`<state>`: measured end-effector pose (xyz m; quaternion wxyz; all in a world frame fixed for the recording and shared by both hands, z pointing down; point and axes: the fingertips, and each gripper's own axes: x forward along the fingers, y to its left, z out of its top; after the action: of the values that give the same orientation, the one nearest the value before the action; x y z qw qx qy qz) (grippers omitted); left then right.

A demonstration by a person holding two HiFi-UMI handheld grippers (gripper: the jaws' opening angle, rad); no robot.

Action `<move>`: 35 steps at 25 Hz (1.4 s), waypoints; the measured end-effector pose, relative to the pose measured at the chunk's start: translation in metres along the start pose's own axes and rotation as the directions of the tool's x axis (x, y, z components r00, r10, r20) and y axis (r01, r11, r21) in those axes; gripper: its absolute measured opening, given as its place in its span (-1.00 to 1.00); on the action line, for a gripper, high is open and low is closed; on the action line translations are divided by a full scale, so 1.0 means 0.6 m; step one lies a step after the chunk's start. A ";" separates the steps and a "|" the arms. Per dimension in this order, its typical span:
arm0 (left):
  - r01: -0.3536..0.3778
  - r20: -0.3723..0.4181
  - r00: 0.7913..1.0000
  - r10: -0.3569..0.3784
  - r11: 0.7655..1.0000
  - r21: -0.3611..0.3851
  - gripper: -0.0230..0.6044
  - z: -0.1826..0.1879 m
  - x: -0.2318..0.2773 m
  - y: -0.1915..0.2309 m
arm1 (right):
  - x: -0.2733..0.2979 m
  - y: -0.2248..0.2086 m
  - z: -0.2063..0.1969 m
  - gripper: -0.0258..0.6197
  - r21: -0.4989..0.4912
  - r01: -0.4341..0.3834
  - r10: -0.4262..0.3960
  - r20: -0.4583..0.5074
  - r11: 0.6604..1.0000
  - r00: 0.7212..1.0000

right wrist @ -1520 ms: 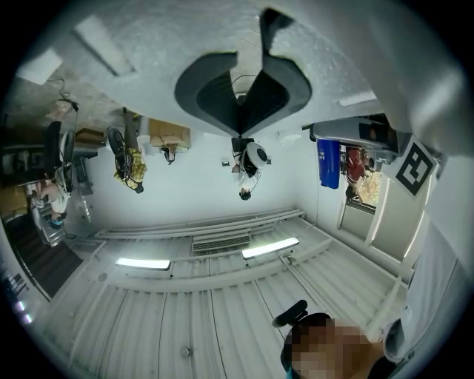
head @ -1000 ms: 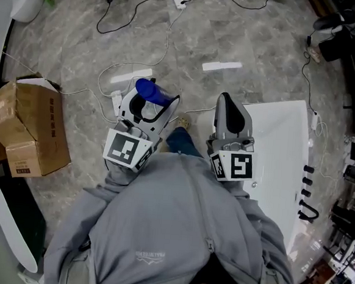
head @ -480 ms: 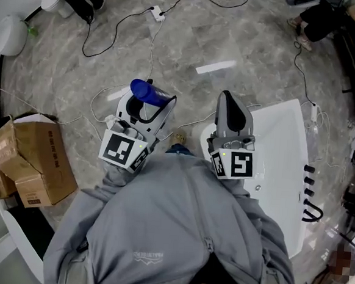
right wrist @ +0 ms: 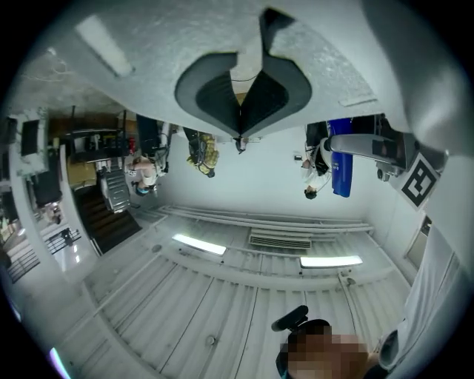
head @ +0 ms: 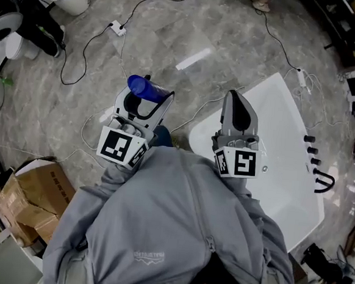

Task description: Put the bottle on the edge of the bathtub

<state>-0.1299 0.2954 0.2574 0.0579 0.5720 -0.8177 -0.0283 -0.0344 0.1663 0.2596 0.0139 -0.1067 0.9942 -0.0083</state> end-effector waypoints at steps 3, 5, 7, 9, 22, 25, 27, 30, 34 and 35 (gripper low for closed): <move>0.095 -0.015 0.995 -0.094 0.995 0.007 -0.05 -0.001 0.058 -0.019 | -0.015 -0.053 -0.008 -0.92 0.003 0.110 -0.110 -0.012 0.994 0.994; 0.157 -0.025 0.987 -0.157 0.988 0.002 -0.05 -0.006 0.097 -0.031 | -0.023 -0.089 -0.016 -0.92 0.005 0.181 -0.181 -0.024 0.983 0.983; 0.219 -0.034 0.975 -0.220 0.975 -0.019 -0.05 -0.012 0.136 -0.039 | -0.029 -0.120 -0.020 -0.92 0.001 0.251 -0.251 -0.035 0.968 0.967; 0.278 -0.039 0.959 -0.280 0.960 -0.039 -0.05 -0.013 0.179 -0.042 | -0.030 -0.145 -0.018 -0.92 -0.006 0.317 -0.317 -0.039 0.948 0.947; 0.632 -0.091 0.774 -0.626 0.774 0.051 -0.05 0.025 0.416 -0.014 | 0.086 -0.253 -0.007 -0.92 -0.003 0.619 -0.619 -0.024 0.786 0.785; 0.693 -0.111 0.719 -0.686 0.720 0.044 -0.05 0.027 0.461 -0.004 | 0.107 -0.269 -0.007 -0.92 -0.006 0.680 -0.679 -0.040 0.734 0.733; 0.726 -0.120 0.686 -0.718 0.686 0.047 -0.05 0.023 0.487 -0.005 | 0.112 -0.281 -0.015 -0.92 -0.009 0.714 -0.713 -0.052 0.700 0.699; 0.771 -0.129 0.635 -0.762 0.636 0.037 -0.05 0.015 0.523 -0.013 | 0.112 -0.296 -0.028 -0.92 -0.006 0.763 -0.761 -0.071 0.647 0.645; 0.811 -0.143 0.581 -0.801 0.585 0.013 -0.05 0.003 0.558 -0.019 | 0.112 -0.305 -0.041 -0.92 -0.009 0.809 -0.806 -0.095 0.587 0.584; 0.816 -0.145 0.572 -0.807 0.577 0.008 -0.05 0.001 0.564 -0.020 | 0.112 -0.308 -0.043 -0.92 -0.009 0.816 -0.813 -0.101 0.578 0.574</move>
<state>-0.2335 -0.0265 0.2764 0.0686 0.8853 -0.4597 0.0143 -0.0617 -0.0280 0.2873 -0.0361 -0.5504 0.8333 -0.0378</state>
